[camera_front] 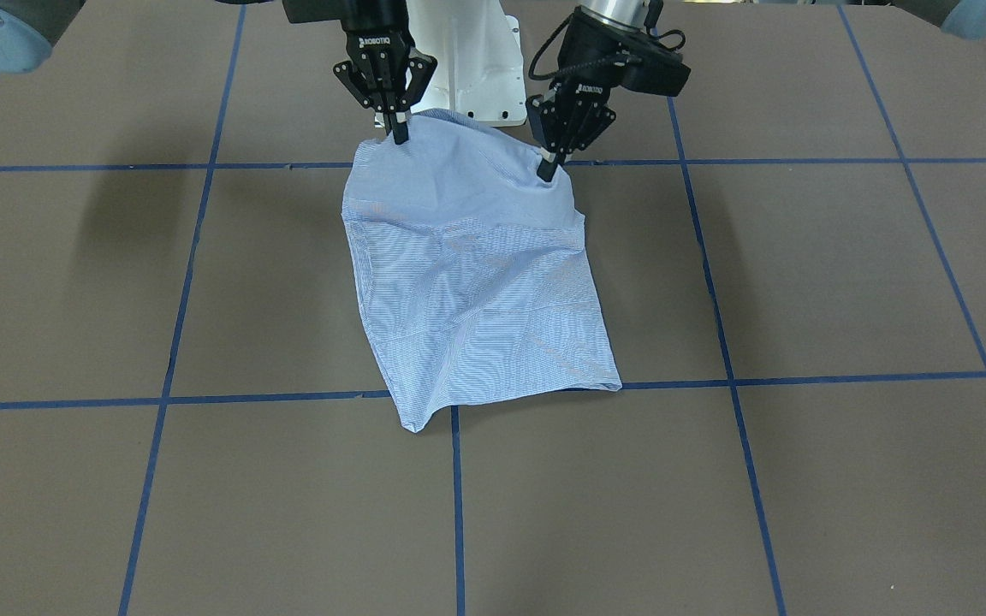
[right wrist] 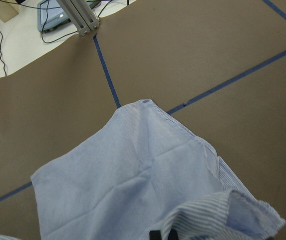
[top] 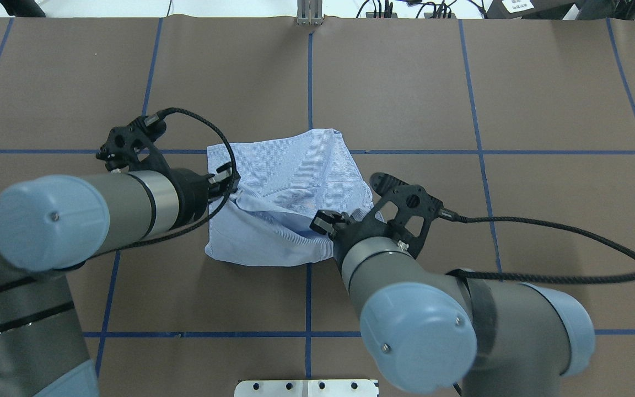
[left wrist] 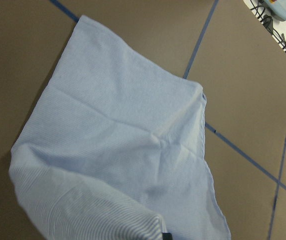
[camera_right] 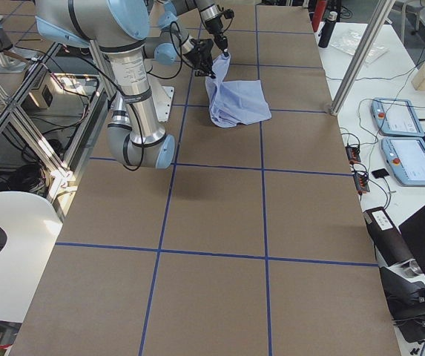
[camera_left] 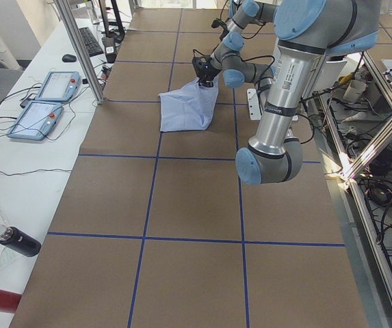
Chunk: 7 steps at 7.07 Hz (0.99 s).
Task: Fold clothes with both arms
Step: 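Lift the near edge with both grippers and fold it away from the robot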
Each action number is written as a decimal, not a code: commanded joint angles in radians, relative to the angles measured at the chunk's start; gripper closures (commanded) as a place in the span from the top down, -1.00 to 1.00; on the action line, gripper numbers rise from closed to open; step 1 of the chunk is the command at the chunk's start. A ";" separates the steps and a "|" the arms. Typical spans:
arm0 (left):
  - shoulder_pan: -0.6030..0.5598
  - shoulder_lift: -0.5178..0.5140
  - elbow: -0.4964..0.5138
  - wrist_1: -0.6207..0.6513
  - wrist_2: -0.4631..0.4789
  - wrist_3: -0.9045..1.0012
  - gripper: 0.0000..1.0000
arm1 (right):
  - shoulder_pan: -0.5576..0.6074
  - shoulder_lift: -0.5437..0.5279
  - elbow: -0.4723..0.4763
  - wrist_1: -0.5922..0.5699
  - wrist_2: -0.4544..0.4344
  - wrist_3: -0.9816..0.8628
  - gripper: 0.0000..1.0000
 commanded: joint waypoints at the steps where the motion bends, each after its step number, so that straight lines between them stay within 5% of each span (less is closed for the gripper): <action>1: -0.117 -0.060 0.144 -0.006 -0.002 0.132 -1.00 | 0.131 0.127 -0.180 0.003 0.068 -0.075 -1.00; 3: -0.137 -0.111 0.293 -0.045 0.001 0.184 -1.00 | 0.214 0.210 -0.423 0.140 0.102 -0.129 -1.00; 5: -0.136 -0.116 0.442 -0.181 0.003 0.244 -1.00 | 0.269 0.351 -0.786 0.340 0.134 -0.185 -1.00; 7: -0.136 -0.116 0.534 -0.254 0.003 0.289 -1.00 | 0.300 0.360 -0.892 0.439 0.190 -0.265 -1.00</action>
